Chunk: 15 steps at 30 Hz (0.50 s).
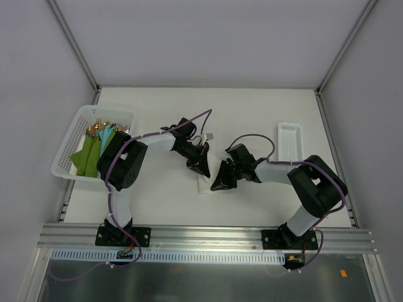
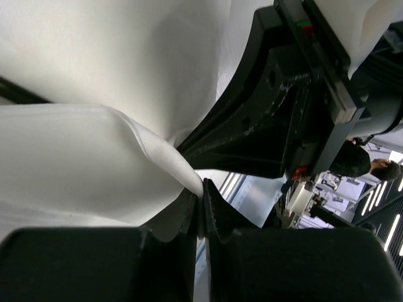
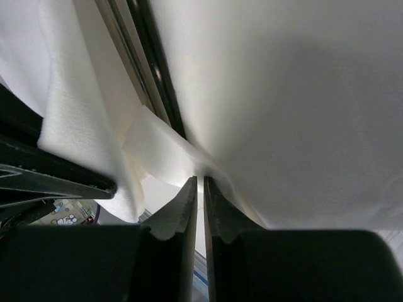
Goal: Place the utensils on the paper napkin and roll it up
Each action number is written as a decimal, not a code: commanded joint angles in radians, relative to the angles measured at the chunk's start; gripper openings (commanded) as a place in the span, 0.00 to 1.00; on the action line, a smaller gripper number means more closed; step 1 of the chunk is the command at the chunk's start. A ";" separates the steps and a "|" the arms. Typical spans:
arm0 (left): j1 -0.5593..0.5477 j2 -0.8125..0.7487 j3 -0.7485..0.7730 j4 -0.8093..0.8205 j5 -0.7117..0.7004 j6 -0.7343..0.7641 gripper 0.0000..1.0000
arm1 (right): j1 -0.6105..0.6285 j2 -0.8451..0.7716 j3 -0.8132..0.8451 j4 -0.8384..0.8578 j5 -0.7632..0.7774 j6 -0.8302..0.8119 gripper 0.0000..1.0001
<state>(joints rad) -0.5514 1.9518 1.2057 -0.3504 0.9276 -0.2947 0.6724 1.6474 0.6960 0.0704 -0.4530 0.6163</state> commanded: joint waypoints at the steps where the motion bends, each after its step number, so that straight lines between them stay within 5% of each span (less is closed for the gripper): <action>1: -0.021 0.019 0.028 0.074 0.047 -0.060 0.05 | 0.006 0.022 0.017 -0.020 0.025 -0.020 0.11; 15: -0.038 0.065 0.018 0.182 0.017 -0.124 0.04 | 0.006 0.031 0.020 -0.020 0.022 -0.021 0.11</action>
<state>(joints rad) -0.5766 2.0094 1.2057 -0.2214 0.9340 -0.3870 0.6720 1.6524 0.6979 0.0715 -0.4576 0.6163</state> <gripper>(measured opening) 0.045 0.112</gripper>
